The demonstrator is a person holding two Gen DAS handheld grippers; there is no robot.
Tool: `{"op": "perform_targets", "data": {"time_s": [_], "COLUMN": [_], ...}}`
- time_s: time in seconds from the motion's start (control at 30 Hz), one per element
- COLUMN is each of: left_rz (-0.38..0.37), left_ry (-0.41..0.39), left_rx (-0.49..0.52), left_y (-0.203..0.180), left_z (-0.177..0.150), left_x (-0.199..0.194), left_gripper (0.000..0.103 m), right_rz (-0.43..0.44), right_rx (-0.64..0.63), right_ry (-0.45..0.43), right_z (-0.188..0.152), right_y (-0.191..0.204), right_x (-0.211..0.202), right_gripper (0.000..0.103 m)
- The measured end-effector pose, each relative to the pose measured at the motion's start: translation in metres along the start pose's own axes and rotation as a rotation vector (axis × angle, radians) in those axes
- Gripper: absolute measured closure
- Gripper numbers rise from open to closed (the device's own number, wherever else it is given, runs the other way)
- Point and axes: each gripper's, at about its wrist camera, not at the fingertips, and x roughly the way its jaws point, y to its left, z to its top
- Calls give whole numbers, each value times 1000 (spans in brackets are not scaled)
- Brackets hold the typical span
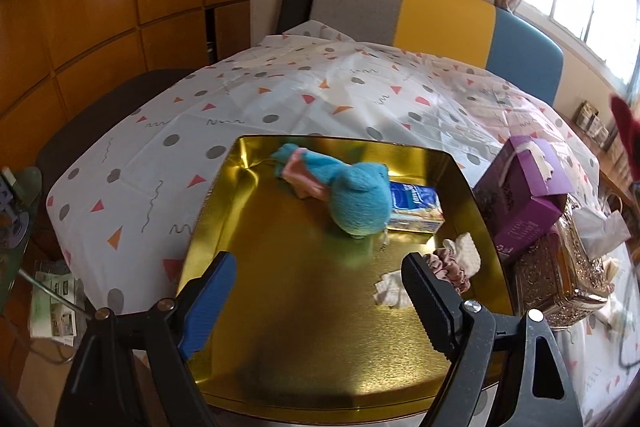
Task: Organize soft objects
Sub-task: 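Carry the red sock with the right gripper and drop it into the gold tray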
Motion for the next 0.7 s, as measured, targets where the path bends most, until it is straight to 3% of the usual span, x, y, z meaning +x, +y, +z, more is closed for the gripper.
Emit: {"op": "perform_targets", "data": {"time_s": [0.17, 0.3, 0.53, 0.7], "left_rz": [16, 35, 41, 35], "left_ry": [-26, -44, -32, -34], "left_rx": [-36, -56, -88, -79], "left_y": [16, 29, 45, 40], "left_z": [1, 1, -5, -5], "left_x": [-8, -14, -14, -14], "left_gripper": [18, 18, 18, 18], "right_rz": [174, 220, 207, 214], "right_rx": [-276, -398, -409, -371], "right_ry": [130, 287, 452, 442], "right_z": [-36, -84, -138, -143], "right_y": [117, 176, 206, 195], "right_x": [27, 75, 138, 133], "right_gripper": [82, 81, 67, 43]}}
